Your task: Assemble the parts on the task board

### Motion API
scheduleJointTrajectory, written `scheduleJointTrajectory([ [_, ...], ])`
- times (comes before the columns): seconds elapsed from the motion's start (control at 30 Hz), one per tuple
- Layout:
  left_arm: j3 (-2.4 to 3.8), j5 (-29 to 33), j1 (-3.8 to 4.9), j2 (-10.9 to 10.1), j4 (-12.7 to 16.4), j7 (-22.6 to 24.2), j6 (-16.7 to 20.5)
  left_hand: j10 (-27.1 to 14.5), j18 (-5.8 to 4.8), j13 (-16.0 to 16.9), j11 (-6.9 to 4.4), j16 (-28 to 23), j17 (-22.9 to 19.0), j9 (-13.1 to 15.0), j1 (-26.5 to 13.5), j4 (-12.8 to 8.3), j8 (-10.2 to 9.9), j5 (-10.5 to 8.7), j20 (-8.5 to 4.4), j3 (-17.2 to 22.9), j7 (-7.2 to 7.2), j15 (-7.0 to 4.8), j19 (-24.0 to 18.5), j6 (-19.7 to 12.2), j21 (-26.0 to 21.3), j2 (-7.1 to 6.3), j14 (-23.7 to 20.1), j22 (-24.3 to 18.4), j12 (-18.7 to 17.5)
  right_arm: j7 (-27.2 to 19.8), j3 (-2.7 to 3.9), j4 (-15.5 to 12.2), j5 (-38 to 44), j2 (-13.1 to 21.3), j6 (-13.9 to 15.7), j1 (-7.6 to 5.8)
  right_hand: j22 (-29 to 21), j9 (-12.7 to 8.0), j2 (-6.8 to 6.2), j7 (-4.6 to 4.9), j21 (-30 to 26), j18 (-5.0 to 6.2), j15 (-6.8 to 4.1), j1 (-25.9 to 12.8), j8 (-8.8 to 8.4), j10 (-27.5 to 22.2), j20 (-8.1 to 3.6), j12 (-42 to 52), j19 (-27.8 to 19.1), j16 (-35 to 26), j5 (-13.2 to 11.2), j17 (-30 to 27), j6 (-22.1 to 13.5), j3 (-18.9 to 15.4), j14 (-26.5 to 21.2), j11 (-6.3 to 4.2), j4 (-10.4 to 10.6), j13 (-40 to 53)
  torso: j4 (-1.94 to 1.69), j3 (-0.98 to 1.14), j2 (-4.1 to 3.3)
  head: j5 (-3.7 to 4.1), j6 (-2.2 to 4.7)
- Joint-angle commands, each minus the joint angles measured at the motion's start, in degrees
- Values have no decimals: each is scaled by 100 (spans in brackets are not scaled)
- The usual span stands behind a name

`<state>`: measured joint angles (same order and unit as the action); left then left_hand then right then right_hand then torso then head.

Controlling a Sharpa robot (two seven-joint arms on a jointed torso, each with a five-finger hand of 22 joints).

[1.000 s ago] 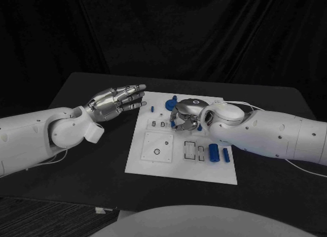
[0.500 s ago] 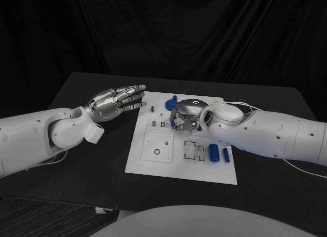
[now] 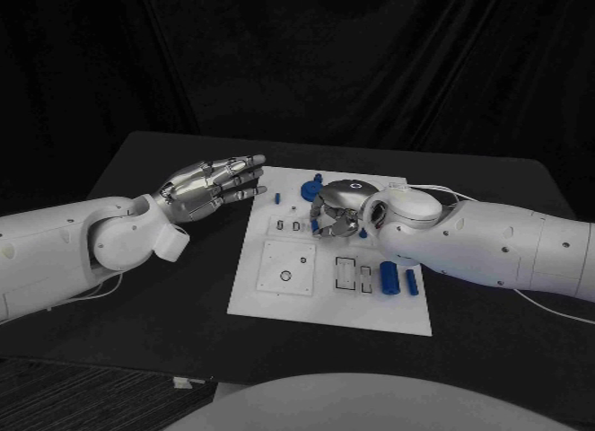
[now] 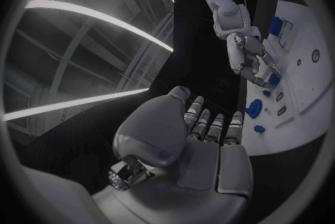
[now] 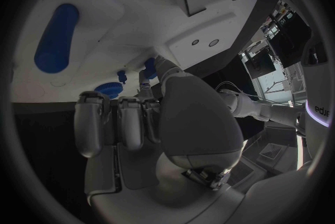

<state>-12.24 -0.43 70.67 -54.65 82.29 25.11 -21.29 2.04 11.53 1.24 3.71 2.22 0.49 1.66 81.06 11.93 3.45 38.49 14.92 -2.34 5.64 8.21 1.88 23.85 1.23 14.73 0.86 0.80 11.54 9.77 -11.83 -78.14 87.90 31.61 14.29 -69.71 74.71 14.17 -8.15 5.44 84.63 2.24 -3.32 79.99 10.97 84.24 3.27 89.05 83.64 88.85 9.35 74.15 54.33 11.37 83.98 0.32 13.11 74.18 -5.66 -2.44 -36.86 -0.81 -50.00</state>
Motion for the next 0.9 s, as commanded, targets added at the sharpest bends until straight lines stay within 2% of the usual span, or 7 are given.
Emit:
scheduleJointTrajectory([
  [0.03,5,-1,-12,6,2,47,-88,-28,-149,63,63,68,36,108,50,7,94,71,-43,265,3,20,-33,-22,13,-10,58,-1,125,131,4,6,38,-7,-17,14,1286,78,-16,2,-148,-41,6,-311,-126,576,-10,95,267,115,-194,1585,-139,-171,602,-16,53,1582,0,0,1,0,0],
  [0.17,5,-1,-16,4,-1,45,-88,-28,-149,63,63,68,36,108,50,7,94,71,-43,265,3,20,-33,-22,13,-10,58,-1,125,101,4,10,38,-5,3,14,1283,-46,-164,-21,-167,-38,-12,-408,-364,576,-28,95,261,115,-554,1585,-557,-280,602,-38,243,1582,0,0,-1,2,0],
  [0.33,5,-1,-20,4,-12,43,-87,-28,-149,63,63,68,36,108,50,7,94,71,-43,265,3,20,-33,-22,13,-10,58,-1,125,41,4,14,38,6,73,14,1261,-221,-314,-91,-236,-22,-60,-535,-580,576,-67,95,230,115,-642,1585,-953,-398,602,-96,355,1582,1,0,2,-1,0],
  [0.47,5,-1,-22,2,-17,46,-87,-28,-149,63,63,68,36,108,50,7,94,71,-43,265,3,20,-33,-22,13,-10,58,-1,125,-18,4,1,38,31,215,13,1254,-258,-396,-107,-257,-17,-79,-626,-604,576,-86,95,220,115,-653,1585,-998,-462,602,-114,371,1582,1,-1,1,-2,0],
  [0.6,5,-1,-23,-3,-19,46,-82,-31,-149,63,63,64,35,108,48,11,94,71,-44,279,4,19,-23,-27,22,-14,54,5,128,-132,4,-45,41,89,566,7,1254,-285,-436,-103,-263,-18,-88,-764,-579,576,-103,95,219,115,-653,1585,-953,-621,602,-118,376,1582,0,0,0,-17,0],
  [0.7,5,-1,-24,-9,-17,49,-69,-31,-148,62,63,65,35,108,48,12,94,71,-44,280,4,18,-20,-24,25,-14,54,6,125,-240,4,-134,43,161,954,-29,1254,-322,-405,-94,-267,-19,-87,-884,-538,576,-108,95,222,115,-649,1585,-879,-1184,602,-112,389,1582,1,0,1,-41,0],
  [0.9,5,-1,-25,-30,6,95,-10,-30,-142,64,59,73,37,109,42,16,98,38,-38,290,0,21,-6,-18,35,-42,57,12,140,-499,5,-569,-69,519,1840,-369,1287,-327,-493,-60,-176,-42,-67,-1405,-391,576,-96,95,277,115,-639,1585,-589,-1805,602,-86,408,1582,1,0,0,-66,0],
])
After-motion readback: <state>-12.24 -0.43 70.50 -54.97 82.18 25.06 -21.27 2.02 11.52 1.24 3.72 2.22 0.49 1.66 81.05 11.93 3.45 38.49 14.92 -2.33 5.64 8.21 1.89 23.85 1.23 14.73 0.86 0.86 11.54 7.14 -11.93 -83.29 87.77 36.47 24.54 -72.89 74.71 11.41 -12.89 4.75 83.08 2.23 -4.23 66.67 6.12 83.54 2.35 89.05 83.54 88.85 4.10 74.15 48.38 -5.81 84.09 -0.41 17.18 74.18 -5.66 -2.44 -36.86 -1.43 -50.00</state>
